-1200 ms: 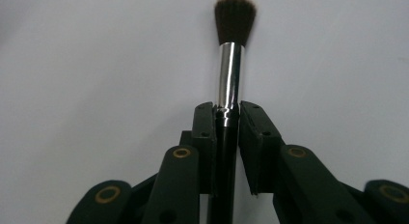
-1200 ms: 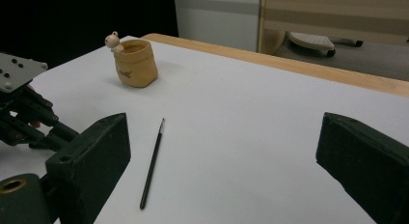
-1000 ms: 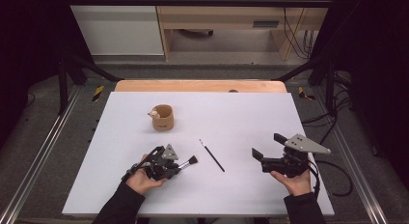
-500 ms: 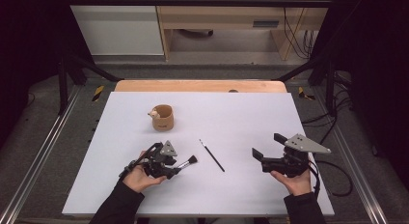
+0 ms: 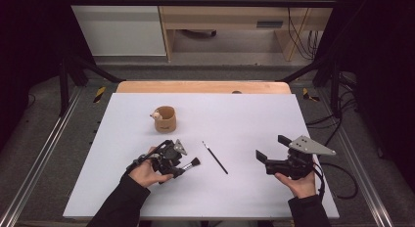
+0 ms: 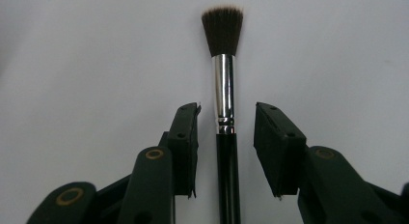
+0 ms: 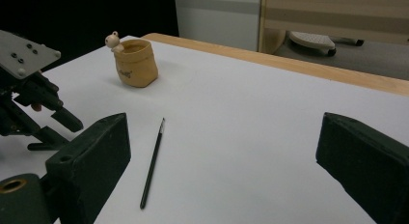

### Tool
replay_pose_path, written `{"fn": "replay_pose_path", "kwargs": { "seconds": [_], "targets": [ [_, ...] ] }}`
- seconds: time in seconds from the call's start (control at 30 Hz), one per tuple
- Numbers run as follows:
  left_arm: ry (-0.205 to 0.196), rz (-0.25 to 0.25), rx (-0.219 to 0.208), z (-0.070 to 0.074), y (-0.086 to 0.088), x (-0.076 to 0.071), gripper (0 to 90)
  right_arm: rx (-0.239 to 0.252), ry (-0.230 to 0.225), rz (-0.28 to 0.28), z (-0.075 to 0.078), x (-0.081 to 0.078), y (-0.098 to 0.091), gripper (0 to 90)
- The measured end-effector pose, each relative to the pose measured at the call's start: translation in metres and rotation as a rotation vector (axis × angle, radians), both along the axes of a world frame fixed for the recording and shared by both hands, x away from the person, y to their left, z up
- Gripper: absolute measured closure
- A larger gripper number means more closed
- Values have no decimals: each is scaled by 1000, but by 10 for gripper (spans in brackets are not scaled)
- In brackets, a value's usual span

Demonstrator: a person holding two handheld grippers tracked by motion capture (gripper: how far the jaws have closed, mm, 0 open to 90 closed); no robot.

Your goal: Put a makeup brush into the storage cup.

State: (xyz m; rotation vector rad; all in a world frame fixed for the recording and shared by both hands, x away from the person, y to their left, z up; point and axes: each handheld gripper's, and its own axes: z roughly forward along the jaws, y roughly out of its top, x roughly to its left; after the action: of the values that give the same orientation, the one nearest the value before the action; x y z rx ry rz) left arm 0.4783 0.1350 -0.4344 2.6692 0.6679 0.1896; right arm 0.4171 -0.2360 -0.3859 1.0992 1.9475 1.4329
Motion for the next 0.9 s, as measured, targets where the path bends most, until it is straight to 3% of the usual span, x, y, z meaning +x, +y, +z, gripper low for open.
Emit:
{"fn": "replay_pose_path", "kwargs": {
  "seconds": [0.03, 0.37, 0.67, 0.9],
  "targets": [
    [11, -4, 21, -3, -3, 1, 625, -1, 0, 0, 0, 0, 0, 56],
    [68, -8, 56, -11, -8, 4, 704, 1, 1, 0, 0, 0, -1, 55],
    [70, -4, 81, -12, -10, 2, 746, 0, 2, 2, 0, 0, 0, 55],
    [60, -14, 131, -11, -18, -1, 775, 0, 4, 3, 0, 0, 0, 55]
  ]
}}
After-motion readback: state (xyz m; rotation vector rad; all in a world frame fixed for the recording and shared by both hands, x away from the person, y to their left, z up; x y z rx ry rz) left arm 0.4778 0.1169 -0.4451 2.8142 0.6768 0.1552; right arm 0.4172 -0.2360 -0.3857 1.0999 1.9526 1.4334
